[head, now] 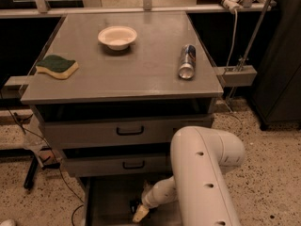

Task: Pick rxbar chocolate from bottom drawer and place on counter

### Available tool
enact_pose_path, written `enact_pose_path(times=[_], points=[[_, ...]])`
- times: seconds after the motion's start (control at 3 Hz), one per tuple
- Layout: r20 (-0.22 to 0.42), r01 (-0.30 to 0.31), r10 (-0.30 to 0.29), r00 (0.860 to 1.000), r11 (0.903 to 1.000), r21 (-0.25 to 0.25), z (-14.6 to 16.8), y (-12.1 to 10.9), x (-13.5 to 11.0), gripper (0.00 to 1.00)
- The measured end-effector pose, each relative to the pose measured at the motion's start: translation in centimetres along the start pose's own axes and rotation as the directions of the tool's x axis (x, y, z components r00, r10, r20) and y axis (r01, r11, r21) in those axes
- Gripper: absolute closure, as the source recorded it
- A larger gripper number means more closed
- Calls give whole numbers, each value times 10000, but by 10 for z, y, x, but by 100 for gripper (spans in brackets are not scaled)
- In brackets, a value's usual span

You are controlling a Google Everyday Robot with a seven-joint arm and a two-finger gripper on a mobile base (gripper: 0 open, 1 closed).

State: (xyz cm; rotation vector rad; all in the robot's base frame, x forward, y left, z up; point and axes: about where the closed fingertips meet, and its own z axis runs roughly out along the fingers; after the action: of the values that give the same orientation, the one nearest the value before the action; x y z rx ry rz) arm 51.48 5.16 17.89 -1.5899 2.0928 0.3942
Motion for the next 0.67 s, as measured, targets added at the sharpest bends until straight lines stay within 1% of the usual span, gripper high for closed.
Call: enact_pose_path(times=[0.33,0.67], points=[[-118,161,-164,9998,9995,-281,6,4,9,0],[-247,299,-310,9992,9985,-451,14,1,22,0]])
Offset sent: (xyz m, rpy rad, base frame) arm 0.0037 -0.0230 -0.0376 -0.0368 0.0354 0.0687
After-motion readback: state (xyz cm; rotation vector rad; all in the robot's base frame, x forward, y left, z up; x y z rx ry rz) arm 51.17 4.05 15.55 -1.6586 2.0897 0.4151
